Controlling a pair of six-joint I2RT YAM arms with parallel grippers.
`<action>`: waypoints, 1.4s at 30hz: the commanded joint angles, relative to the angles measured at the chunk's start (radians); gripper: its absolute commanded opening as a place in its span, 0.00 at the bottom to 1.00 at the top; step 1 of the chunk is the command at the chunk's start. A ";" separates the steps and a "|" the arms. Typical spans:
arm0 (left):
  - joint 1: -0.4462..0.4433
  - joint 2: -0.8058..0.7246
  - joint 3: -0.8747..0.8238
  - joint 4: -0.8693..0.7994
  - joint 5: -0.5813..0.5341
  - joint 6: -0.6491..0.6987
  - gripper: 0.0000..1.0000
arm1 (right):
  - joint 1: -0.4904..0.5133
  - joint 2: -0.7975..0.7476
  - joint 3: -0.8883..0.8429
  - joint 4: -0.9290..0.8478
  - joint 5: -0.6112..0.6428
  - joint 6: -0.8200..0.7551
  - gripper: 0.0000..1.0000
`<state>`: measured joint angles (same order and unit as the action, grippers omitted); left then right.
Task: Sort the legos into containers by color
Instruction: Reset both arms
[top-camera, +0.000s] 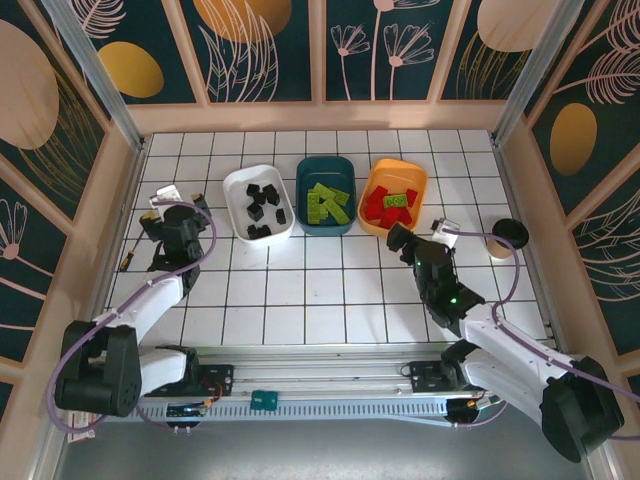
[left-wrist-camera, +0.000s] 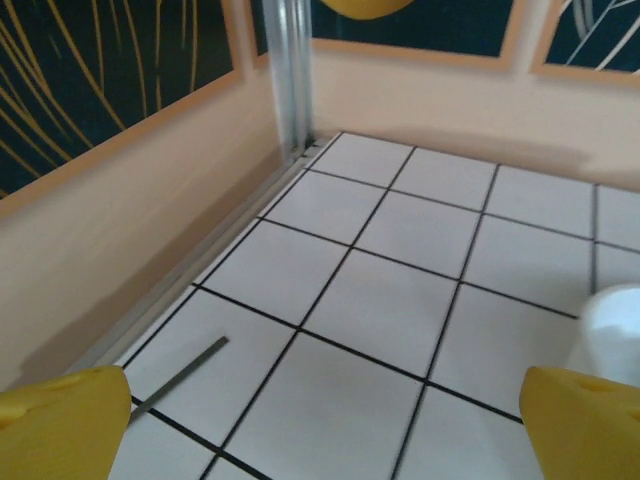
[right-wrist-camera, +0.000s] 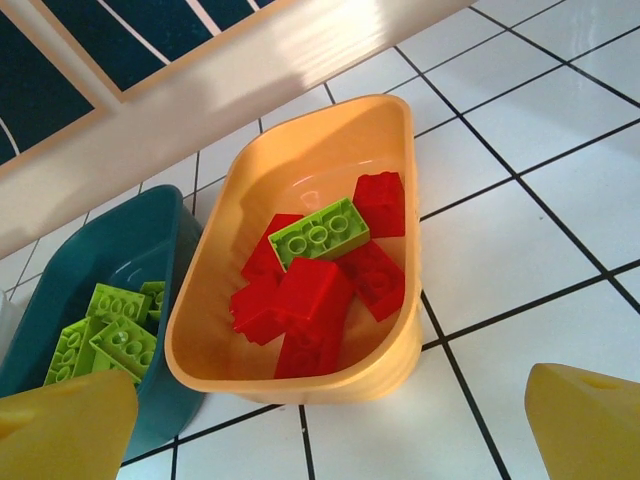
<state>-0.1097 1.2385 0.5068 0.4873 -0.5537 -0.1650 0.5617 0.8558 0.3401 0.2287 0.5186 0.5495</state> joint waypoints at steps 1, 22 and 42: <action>0.007 0.043 -0.078 0.202 0.042 0.096 0.99 | -0.008 -0.024 0.001 0.014 0.011 -0.013 0.99; 0.048 0.308 -0.329 0.946 0.292 0.112 0.99 | -0.119 -0.072 0.000 -0.005 0.026 -0.009 0.99; 0.066 0.281 -0.291 0.822 0.206 0.053 0.99 | -0.359 0.314 -0.145 0.757 -0.005 -0.540 0.99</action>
<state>-0.0513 1.5234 0.2096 1.2549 -0.3416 -0.0910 0.2504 1.0714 0.1753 0.7959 0.5533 0.0841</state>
